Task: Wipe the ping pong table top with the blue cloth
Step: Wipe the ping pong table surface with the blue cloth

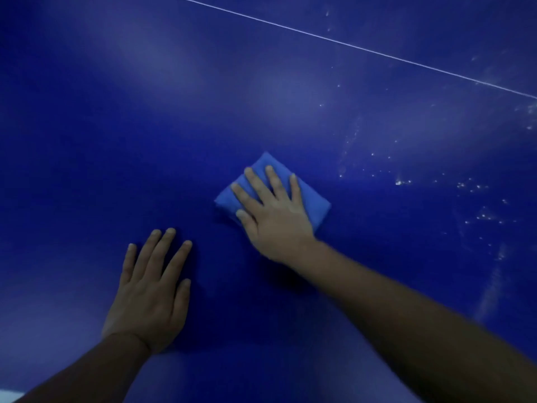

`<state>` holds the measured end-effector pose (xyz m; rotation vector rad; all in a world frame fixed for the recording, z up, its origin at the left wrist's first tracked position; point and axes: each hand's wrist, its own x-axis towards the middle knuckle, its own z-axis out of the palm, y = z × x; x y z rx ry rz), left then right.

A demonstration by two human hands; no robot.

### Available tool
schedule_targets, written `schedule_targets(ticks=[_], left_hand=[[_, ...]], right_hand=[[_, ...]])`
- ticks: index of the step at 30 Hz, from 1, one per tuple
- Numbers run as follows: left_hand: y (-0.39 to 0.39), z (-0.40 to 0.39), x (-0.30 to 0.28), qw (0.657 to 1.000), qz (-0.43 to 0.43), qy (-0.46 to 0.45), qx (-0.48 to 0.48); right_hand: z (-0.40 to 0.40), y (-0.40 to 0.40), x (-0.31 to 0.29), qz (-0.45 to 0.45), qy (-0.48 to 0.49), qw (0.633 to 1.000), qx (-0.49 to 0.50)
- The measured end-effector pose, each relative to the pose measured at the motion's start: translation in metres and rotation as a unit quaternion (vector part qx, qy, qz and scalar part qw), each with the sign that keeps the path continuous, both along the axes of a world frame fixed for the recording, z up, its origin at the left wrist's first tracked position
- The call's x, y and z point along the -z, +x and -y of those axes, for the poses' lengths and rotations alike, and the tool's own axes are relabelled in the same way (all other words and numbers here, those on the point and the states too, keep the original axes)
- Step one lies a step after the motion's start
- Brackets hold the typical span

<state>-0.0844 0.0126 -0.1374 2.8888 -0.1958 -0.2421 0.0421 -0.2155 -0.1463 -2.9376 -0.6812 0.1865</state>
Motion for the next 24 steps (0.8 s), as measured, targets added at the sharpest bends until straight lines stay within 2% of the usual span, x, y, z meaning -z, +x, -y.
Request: schedule_targets(ticks=[2, 4, 5, 7, 8, 9, 10, 11, 13, 14, 15, 16, 17, 19, 20, 22, 23, 24], left_hand=[[0.000, -0.001, 0.002, 1.000, 0.004, 0.007, 0.004], [-0.001, -0.002, 0.004, 1.000, 0.008, 0.014, 0.010], [0.000, -0.002, 0.005, 1.000, 0.009, 0.015, 0.011], [0.000, -0.001, 0.005, 1.000, 0.008, 0.016, 0.011], [0.000, -0.001, 0.005, 1.000, 0.007, 0.015, 0.011], [0.001, -0.001, 0.004, 1.000, 0.007, 0.013, 0.011], [0.001, -0.001, 0.004, 1.000, 0.007, 0.013, 0.010], [0.001, -0.001, 0.003, 1.000, 0.006, 0.015, 0.010], [0.000, -0.001, 0.003, 1.000, 0.004, 0.015, 0.009], [0.000, -0.001, 0.002, 1.000, 0.004, 0.015, 0.008], [0.000, -0.001, 0.002, 1.000, 0.003, 0.015, 0.008], [0.000, -0.001, 0.002, 1.000, 0.003, 0.017, 0.009], [0.001, -0.001, 0.002, 1.000, 0.003, 0.017, 0.008], [0.001, -0.002, 0.003, 1.000, 0.005, 0.015, 0.009], [0.001, -0.002, 0.003, 1.000, 0.005, 0.014, 0.010], [0.001, -0.003, 0.004, 1.000, 0.005, 0.014, 0.009], [0.000, -0.003, 0.004, 1.000, 0.004, 0.012, 0.010], [0.000, -0.003, 0.004, 1.000, 0.004, 0.010, 0.011]], right_hand=[[0.030, 0.043, -0.001, 0.008, -0.037, 0.999, 0.012], [0.095, 0.083, -0.001, 0.018, -0.077, 0.986, 0.144], [0.134, 0.098, -0.004, 0.010, -0.078, 0.966, 0.246], [0.189, 0.108, -0.015, -0.032, -0.026, 0.895, 0.443], [0.195, 0.104, -0.018, -0.043, -0.005, 0.866, 0.497], [0.185, 0.098, -0.017, -0.037, -0.003, 0.858, 0.513], [0.163, 0.089, -0.013, -0.018, -0.013, 0.873, 0.487], [0.135, 0.076, -0.009, 0.010, -0.018, 0.905, 0.425], [0.078, 0.041, 0.000, 0.033, -0.026, 0.975, 0.218], [0.063, 0.024, 0.004, 0.028, -0.032, 0.995, 0.091], [0.059, 0.016, 0.005, 0.011, -0.038, 0.999, -0.004], [0.069, 0.024, 0.001, -0.005, -0.036, 0.998, -0.050], [0.087, 0.039, -0.001, 0.001, -0.041, 0.999, -0.033], [0.131, 0.074, -0.005, 0.014, -0.067, 0.988, 0.137], [0.155, 0.089, -0.010, 0.000, -0.069, 0.964, 0.256], [0.181, 0.104, -0.019, -0.031, -0.019, 0.892, 0.451], [0.175, 0.102, -0.019, -0.036, -0.004, 0.868, 0.495], [0.156, 0.095, -0.017, -0.034, -0.006, 0.869, 0.493]])
